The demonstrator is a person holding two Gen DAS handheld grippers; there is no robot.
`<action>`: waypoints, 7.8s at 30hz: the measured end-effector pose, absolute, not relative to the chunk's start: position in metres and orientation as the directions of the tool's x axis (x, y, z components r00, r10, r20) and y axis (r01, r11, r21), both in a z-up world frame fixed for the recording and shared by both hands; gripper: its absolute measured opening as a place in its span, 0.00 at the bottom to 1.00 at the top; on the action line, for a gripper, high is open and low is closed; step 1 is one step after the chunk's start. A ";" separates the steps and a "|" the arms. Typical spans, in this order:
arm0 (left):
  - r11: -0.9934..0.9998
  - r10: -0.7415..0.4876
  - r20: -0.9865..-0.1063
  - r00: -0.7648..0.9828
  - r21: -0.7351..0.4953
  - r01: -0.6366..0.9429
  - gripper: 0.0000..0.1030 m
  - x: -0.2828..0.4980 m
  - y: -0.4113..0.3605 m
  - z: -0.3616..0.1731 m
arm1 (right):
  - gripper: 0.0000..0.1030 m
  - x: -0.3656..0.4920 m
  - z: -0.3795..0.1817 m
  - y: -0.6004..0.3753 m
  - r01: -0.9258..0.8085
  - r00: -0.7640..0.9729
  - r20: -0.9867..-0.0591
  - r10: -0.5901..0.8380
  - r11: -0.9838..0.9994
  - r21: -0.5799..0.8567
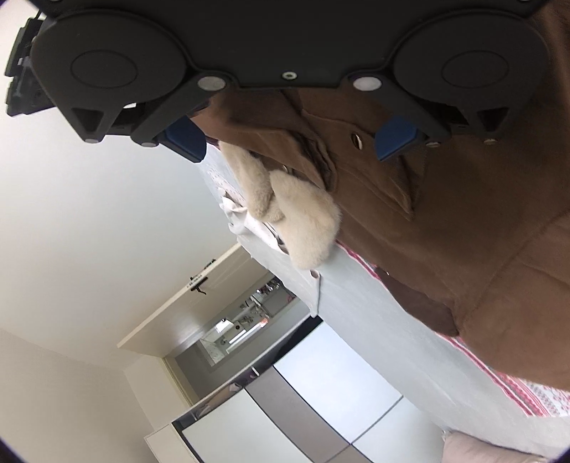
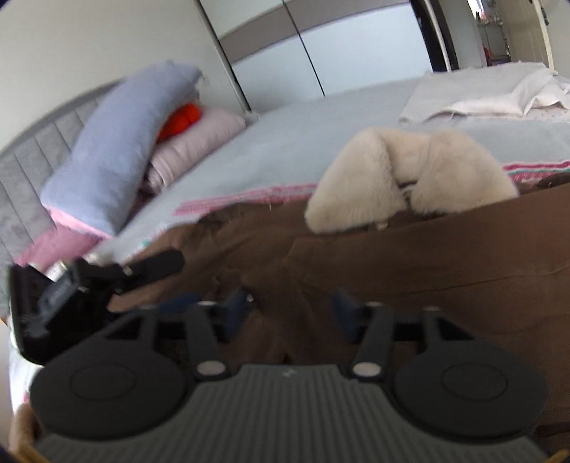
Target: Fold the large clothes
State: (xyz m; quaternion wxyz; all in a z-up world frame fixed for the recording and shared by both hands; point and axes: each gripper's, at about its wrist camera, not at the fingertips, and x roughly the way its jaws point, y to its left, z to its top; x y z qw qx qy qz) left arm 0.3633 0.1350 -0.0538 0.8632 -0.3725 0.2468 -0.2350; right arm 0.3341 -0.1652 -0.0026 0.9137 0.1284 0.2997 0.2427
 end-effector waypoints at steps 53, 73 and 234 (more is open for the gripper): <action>0.860 0.335 -0.536 0.775 -0.162 -0.483 0.99 0.336 0.186 -0.008 | 0.91 0.296 -0.003 -0.266 0.000 0.869 -0.466 0.170 0.940 0.342; 0.635 0.388 -0.600 0.700 -0.376 -0.675 0.63 0.295 0.377 -0.060 | 0.98 0.286 0.005 -0.280 0.024 0.864 -0.477 0.159 0.935 0.354; 0.714 -0.579 -0.263 0.772 -0.621 0.324 0.24 0.123 0.174 0.079 | 0.08 0.050 0.083 -0.386 -0.059 0.872 -0.401 0.280 0.875 0.481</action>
